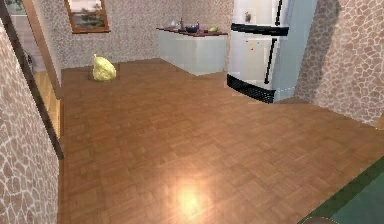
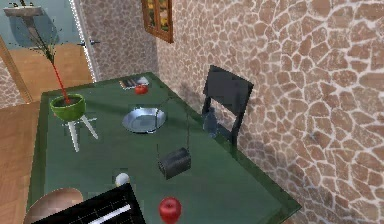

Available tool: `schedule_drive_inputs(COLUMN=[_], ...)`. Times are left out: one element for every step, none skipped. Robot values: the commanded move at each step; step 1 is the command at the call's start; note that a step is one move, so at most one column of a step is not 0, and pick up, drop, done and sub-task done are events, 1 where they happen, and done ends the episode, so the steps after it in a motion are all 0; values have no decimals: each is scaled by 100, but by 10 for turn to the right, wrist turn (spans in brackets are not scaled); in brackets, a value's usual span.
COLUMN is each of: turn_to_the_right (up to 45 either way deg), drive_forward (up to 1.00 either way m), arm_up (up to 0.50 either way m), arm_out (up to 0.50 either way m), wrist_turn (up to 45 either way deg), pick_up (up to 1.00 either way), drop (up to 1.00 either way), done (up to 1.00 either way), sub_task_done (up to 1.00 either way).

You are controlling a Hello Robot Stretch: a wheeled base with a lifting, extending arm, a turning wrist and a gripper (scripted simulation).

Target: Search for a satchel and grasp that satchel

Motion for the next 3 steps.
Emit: schedule_drive_inputs(turn_to_the_right=[0, 0, 0], drive_forward=[0, 0, 0], arm_up=[50, 28, 0], arm_out=[0, 0, 34], wrist_turn=[0, 0, 0], pick_up=[0, 0, 0], drop=[0, 0, 0], done=[0, 0, 0], sub_task_done=[0, 0, 0])
